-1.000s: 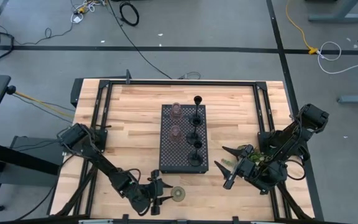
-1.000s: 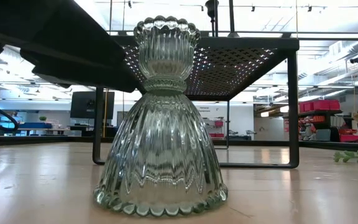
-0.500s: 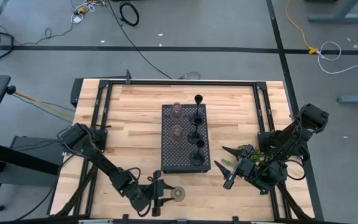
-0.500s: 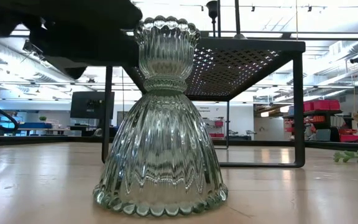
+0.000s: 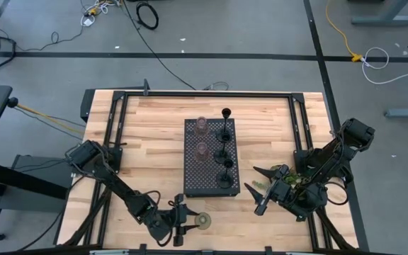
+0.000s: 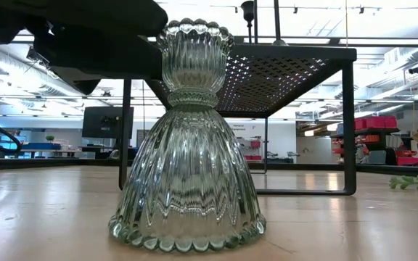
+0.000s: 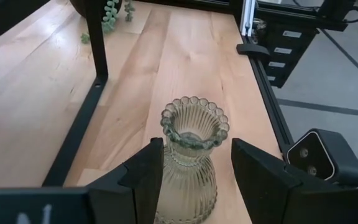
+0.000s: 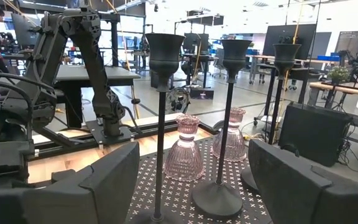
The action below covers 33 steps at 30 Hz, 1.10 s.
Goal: Pick & Place candle stick holders
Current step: Put the green glass candle holder on the shelf
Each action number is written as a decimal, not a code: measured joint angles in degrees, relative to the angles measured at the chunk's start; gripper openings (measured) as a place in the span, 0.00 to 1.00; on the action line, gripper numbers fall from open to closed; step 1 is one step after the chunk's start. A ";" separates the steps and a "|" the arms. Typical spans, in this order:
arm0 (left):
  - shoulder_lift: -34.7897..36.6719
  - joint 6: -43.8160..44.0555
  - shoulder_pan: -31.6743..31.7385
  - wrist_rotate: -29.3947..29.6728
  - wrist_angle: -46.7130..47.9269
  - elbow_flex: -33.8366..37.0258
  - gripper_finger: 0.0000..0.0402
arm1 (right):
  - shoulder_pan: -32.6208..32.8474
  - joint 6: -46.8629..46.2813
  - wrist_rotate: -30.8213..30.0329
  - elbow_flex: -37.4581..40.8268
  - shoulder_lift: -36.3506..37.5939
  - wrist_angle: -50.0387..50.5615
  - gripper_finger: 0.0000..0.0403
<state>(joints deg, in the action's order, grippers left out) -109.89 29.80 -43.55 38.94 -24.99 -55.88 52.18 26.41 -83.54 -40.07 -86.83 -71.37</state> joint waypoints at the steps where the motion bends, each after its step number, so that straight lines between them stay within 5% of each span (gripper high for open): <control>1: 0.00 0.33 0.00 0.00 0.00 0.00 0.48 | 0.00 0.00 -0.01 0.00 0.00 0.00 0.74; 18: -0.05 -0.35 0.00 -1.37 -0.94 0.00 0.48 | 0.00 0.00 0.01 0.00 0.01 0.00 0.74; 25: -6.69 -3.64 0.37 -5.88 -0.58 -4.46 0.48 | 0.00 0.02 0.08 0.00 0.02 0.00 0.74; 33: -8.39 -3.56 1.45 -3.38 0.93 -7.73 0.48 | 0.04 -0.28 0.18 0.02 0.04 -0.02 0.74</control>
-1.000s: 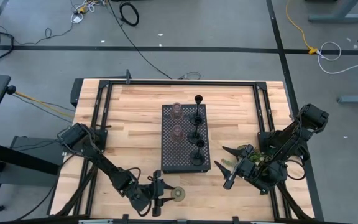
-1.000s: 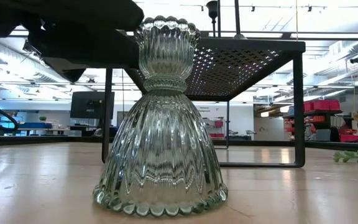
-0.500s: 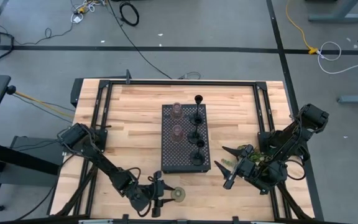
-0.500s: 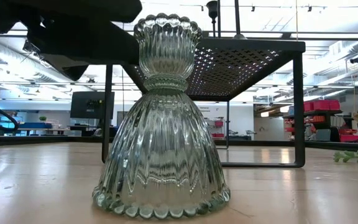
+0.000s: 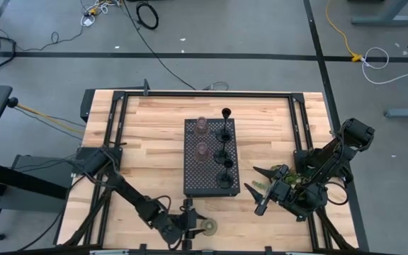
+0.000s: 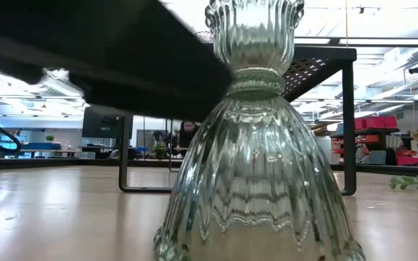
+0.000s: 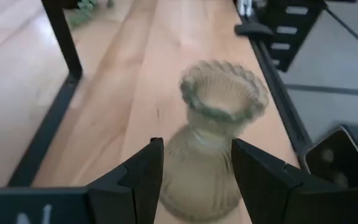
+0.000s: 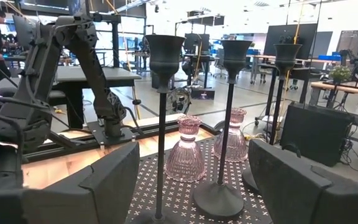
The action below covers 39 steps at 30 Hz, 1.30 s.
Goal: Pick & Place candle stick holders
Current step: Put the green glass candle holder on the shelf
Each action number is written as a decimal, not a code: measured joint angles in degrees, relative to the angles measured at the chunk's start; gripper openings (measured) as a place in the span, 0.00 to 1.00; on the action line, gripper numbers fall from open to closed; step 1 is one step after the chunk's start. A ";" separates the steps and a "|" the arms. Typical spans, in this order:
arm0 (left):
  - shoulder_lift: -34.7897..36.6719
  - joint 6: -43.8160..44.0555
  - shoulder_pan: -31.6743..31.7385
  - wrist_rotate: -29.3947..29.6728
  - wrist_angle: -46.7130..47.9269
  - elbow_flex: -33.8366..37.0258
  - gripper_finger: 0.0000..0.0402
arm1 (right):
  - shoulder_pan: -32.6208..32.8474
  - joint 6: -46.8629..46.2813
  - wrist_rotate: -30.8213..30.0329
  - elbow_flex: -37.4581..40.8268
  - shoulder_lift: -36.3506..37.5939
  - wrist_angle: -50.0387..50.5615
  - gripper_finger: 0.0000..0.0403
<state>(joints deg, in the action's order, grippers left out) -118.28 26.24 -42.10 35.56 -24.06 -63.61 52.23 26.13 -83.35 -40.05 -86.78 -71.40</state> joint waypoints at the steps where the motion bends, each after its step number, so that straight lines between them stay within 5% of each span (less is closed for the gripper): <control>1: 0.00 -0.10 0.13 0.06 0.04 -0.41 0.48 | 0.00 0.02 -0.02 0.00 0.00 0.03 0.74; 33: -2.63 -4.89 4.06 -7.83 -7.58 -1.43 0.48 | 0.00 -0.15 0.31 0.00 0.00 0.03 0.74; 39: -2.94 -3.77 4.08 -6.29 -8.23 -1.43 0.34 | 0.00 -0.15 0.37 0.00 -0.02 0.02 0.74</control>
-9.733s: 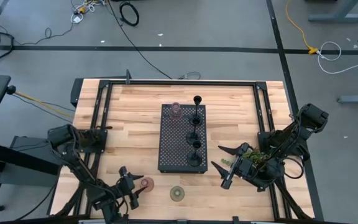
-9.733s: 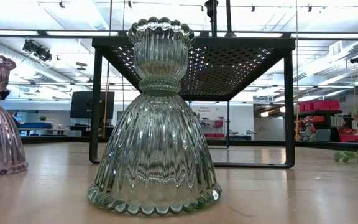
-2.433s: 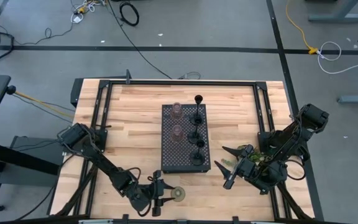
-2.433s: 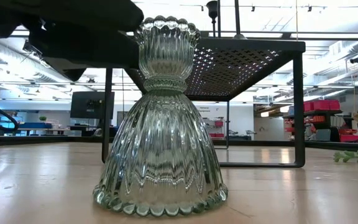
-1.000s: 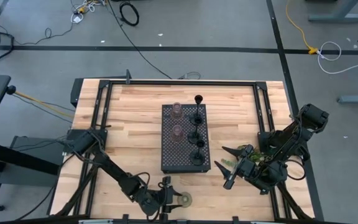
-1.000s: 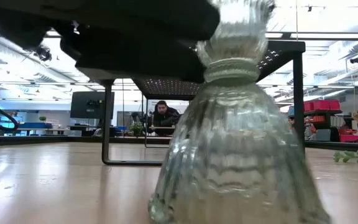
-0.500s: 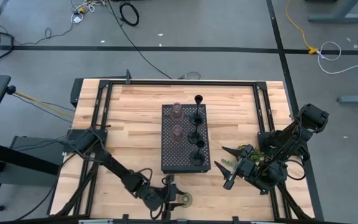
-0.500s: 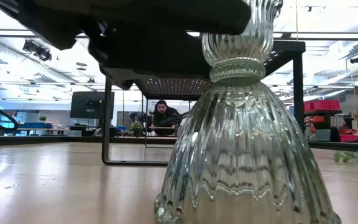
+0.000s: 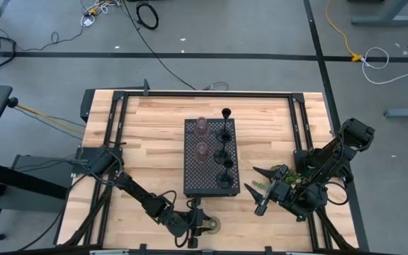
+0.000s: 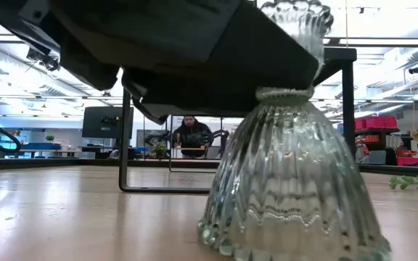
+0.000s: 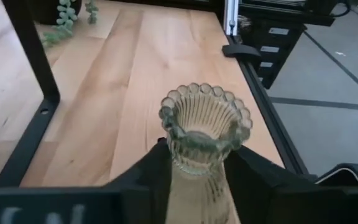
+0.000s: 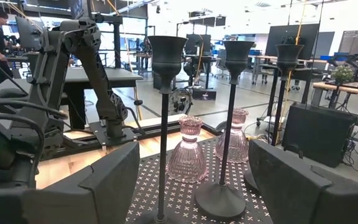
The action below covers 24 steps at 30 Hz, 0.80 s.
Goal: Pick & Place candle stick holders
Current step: Put the green glass candle holder on the shelf
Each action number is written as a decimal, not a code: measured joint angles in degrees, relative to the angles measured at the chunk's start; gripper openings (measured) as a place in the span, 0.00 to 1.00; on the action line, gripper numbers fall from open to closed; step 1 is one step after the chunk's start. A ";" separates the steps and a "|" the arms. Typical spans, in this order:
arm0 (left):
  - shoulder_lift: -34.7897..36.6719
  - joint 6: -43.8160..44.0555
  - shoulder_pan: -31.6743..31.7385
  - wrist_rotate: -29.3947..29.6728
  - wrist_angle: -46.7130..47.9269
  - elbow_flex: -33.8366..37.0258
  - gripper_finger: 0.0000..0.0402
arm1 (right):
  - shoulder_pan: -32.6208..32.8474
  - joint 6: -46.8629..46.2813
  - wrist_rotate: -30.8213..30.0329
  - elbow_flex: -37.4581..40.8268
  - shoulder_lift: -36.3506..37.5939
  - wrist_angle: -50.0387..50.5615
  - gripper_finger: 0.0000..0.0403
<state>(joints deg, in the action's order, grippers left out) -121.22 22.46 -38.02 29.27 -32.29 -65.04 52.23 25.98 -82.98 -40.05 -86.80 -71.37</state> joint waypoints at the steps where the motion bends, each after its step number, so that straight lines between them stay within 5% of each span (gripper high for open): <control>1: -0.07 -0.31 0.00 -0.50 -0.45 0.00 0.30 | 0.00 0.00 -0.02 0.00 0.00 0.02 0.74; 3: -0.07 -0.53 -0.02 -2.15 -1.12 0.00 0.23 | 0.01 0.00 -0.02 0.00 0.00 0.00 0.74; 24: 3.00 -6.19 -3.18 -0.98 -0.26 -3.77 0.22 | 0.02 0.02 -0.57 0.00 -0.02 0.03 0.74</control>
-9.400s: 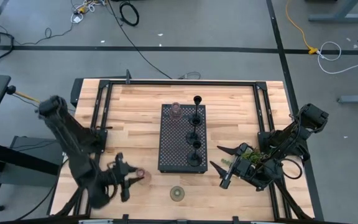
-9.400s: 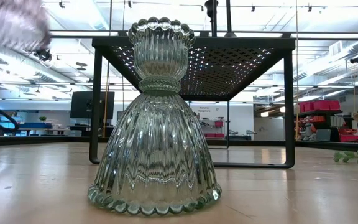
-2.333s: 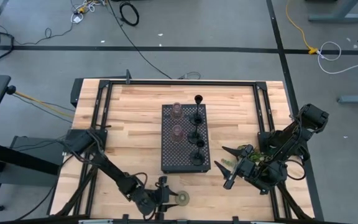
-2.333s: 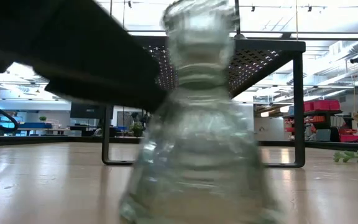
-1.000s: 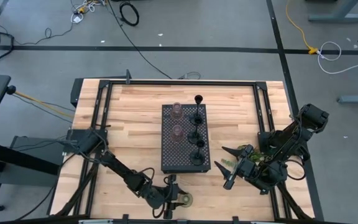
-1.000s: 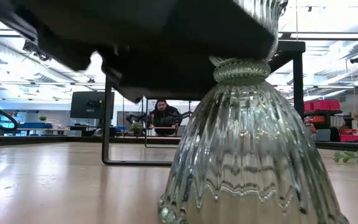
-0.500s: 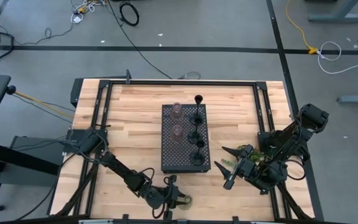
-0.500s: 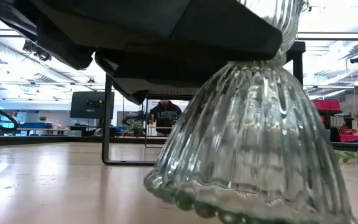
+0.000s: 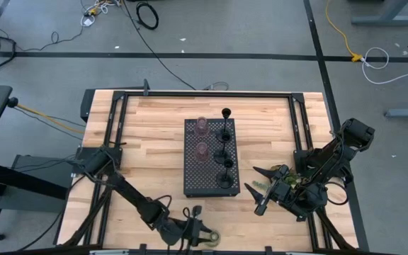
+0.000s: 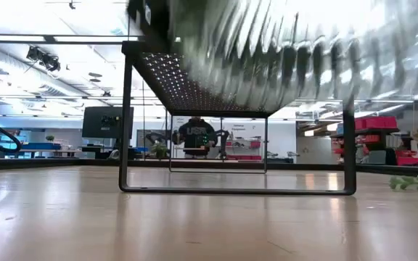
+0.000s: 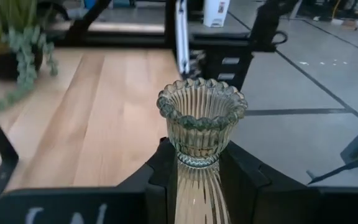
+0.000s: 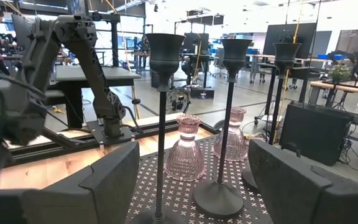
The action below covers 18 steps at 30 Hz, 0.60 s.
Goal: Pick & Place candle stick holders
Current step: Put the green glass candle holder on the shelf
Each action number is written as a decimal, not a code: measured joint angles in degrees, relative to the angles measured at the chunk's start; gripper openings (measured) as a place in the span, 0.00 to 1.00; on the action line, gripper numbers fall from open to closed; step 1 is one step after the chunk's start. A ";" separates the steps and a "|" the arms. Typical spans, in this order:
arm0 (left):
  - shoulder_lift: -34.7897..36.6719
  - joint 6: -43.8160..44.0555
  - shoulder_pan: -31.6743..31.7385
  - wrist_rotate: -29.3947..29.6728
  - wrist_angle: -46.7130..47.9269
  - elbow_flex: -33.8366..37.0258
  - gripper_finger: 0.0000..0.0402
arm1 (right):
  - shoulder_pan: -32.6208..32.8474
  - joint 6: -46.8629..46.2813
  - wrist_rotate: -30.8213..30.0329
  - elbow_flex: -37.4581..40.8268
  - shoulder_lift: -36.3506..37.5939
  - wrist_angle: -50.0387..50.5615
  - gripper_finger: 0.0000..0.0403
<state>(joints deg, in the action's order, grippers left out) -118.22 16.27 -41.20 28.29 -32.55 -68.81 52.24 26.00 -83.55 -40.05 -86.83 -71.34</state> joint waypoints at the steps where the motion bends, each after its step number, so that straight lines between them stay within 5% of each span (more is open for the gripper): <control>1: 0.68 -0.66 -0.40 0.33 1.17 -0.69 0.22 | 0.00 0.00 0.08 0.00 0.00 -0.01 0.74; 9: 8.51 -1.70 -4.88 13.80 25.38 -6.91 0.22 | 0.00 -0.01 0.23 0.00 -0.02 -0.01 0.74; 14: 14.51 -6.38 -6.24 24.04 29.61 -5.69 0.22 | 0.00 -0.31 0.62 0.00 -0.02 0.03 0.74; 18: 19.86 -6.55 -3.22 24.33 30.61 -1.90 0.22 | -0.01 -1.00 0.62 0.00 -0.02 0.03 0.74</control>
<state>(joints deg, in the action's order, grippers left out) -98.36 9.72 -44.42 52.62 -1.94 -70.71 52.23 25.00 -82.93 -40.05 -86.85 -71.31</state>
